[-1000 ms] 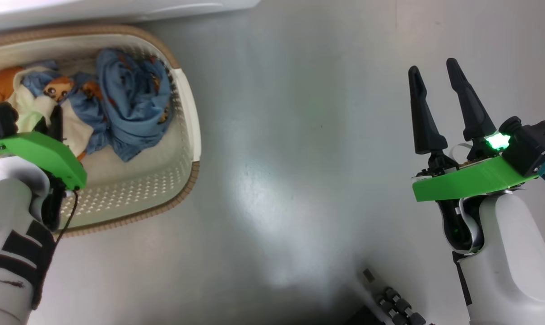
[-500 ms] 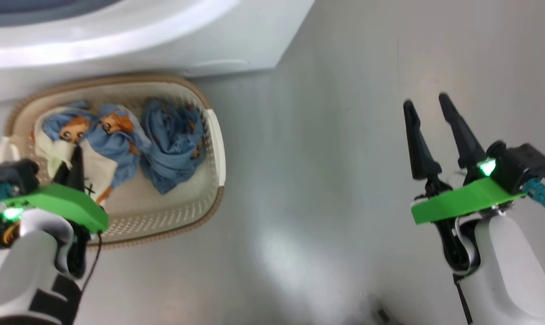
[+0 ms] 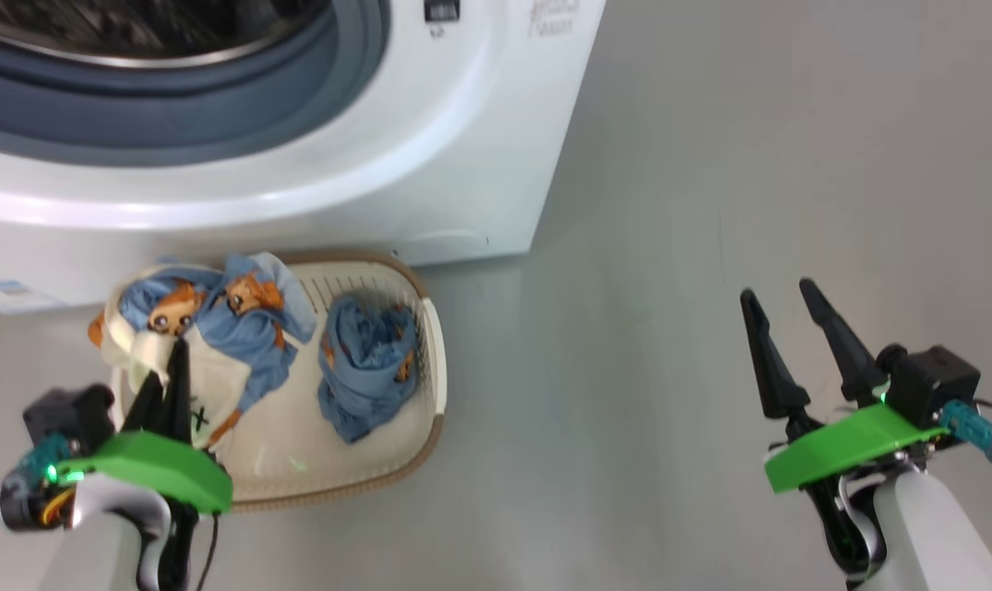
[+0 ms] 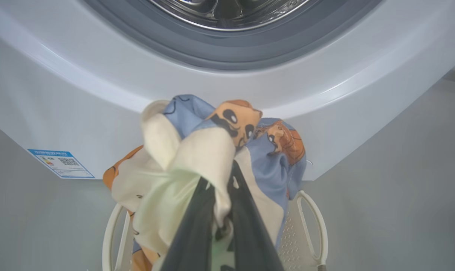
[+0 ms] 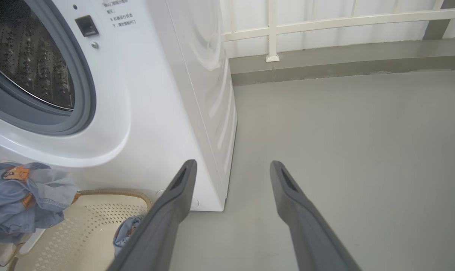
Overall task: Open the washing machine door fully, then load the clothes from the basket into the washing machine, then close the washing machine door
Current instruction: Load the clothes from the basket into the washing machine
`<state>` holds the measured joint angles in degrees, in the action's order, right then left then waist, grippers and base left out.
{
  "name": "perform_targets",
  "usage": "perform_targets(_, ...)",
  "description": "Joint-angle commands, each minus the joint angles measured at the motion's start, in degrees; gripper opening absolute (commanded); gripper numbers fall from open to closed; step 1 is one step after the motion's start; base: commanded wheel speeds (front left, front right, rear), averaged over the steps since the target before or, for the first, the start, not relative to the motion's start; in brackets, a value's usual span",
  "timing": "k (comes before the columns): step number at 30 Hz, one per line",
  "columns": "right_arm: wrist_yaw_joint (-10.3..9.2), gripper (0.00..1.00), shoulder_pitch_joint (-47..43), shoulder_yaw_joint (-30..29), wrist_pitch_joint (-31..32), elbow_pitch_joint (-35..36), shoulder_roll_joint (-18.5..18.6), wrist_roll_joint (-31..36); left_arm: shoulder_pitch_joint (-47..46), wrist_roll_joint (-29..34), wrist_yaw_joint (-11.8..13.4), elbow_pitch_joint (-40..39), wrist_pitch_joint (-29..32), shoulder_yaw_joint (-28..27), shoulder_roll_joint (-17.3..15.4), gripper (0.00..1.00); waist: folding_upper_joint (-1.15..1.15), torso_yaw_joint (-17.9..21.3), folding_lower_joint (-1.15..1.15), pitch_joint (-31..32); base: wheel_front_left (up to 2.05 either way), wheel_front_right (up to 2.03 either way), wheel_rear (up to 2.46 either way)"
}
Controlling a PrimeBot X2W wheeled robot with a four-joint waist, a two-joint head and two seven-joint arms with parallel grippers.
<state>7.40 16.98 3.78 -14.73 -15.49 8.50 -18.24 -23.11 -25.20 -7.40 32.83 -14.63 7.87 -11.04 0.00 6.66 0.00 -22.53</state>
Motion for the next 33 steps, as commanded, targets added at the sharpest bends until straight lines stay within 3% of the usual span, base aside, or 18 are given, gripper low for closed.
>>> perform_targets(1,0.09,1.0,-1.87,1.2,-0.27,0.94,0.51,-0.47,2.26,0.96,-0.09,-2.54,-0.37,-2.51,-1.47,0.0,0.0,-1.34,0.0,6.06,0.0,0.0,0.0)
perform_targets(17,0.09,1.0,-11.73,-0.59,-0.27,0.49,2.68,-1.91,19.98,7.54,-0.09,-20.33,-0.37,-7.89,1.35,0.0,0.0,-3.24,0.0,17.12,0.0,0.0,0.0)
perform_targets(25,0.09,1.0,-15.11,-2.29,-0.27,1.19,3.21,-2.0,26.4,9.01,-0.09,-28.08,-0.37,-9.65,3.66,0.0,0.0,-4.3,0.0,19.42,0.0,0.0,0.0)
perform_targets(33,0.09,1.0,-16.25,-3.13,-0.27,1.63,3.23,-2.01,29.09,9.17,-0.09,-30.76,-0.37,-10.26,4.75,0.0,0.0,-4.67,0.0,19.64,0.0,0.0,0.0)
